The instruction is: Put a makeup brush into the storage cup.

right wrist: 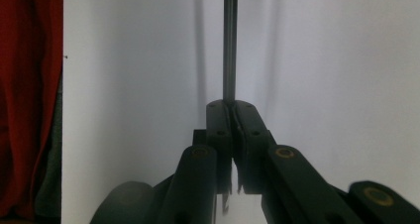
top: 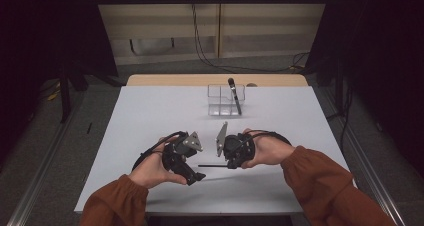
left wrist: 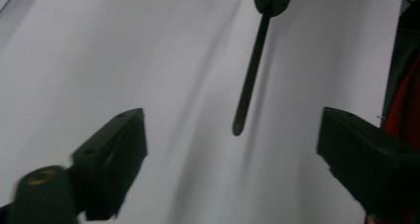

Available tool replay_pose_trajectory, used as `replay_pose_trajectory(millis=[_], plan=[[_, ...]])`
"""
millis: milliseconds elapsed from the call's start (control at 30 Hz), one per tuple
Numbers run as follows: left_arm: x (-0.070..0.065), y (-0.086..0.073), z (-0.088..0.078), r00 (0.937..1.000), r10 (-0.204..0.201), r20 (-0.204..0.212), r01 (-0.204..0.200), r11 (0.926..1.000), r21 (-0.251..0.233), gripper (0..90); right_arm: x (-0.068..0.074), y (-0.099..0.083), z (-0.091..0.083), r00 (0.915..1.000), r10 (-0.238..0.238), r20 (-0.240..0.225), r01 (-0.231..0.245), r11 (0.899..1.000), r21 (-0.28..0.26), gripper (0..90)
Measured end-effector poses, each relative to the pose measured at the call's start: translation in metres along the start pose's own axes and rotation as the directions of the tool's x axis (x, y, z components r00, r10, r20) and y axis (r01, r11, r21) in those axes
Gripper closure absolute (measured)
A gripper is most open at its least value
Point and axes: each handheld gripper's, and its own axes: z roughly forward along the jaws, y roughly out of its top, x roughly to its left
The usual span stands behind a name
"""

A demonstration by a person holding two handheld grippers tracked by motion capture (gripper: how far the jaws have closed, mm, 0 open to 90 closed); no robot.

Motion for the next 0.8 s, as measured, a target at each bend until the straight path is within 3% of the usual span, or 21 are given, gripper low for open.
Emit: replay_pose_trajectory(millis=[133,167,233,467,633,800], plan=[[0.0003,0.0024,0.0000,0.9998,0.006,0.019,-0.006,1.0000,0.001,19.2,-0.0004,0.0003,0.0000,1.0000,0.002,0.004,-0.002,1.000,-0.006,87.2],[0.0000,0.0033,0.0008,0.9996,-0.014,0.023,0.014,0.9999,-0.003,19.0,-0.0005,0.0005,-0.0001,1.0000,-0.003,0.002,0.003,1.000,-0.006,87.2],[0.0024,0.0045,0.0011,0.9993,-0.015,0.034,0.014,0.9998,0.015,19.9,0.0000,0.0010,-0.0002,1.0000,-0.008,0.000,0.008,1.000,-0.005,87.1],[0.0044,0.0068,0.0061,0.9973,-0.020,0.071,0.015,0.9976,0.067,41.9,0.0014,0.0023,-0.0002,0.9999,-0.011,0.004,0.012,1.000,-0.012,87.2],[0.0055,0.0086,0.0066,0.9976,-0.025,0.065,0.021,0.9978,0.063,53.2,0.0022,0.0036,-0.0005,0.9998,-0.022,0.003,0.022,1.000,-0.015,87.1],[0.0054,0.0095,0.0073,0.9958,-0.021,0.089,0.016,0.9985,0.052,65.2,0.0030,0.0044,-0.0004,0.9997,-0.026,0.003,0.026,0.999,-0.023,87.2]])
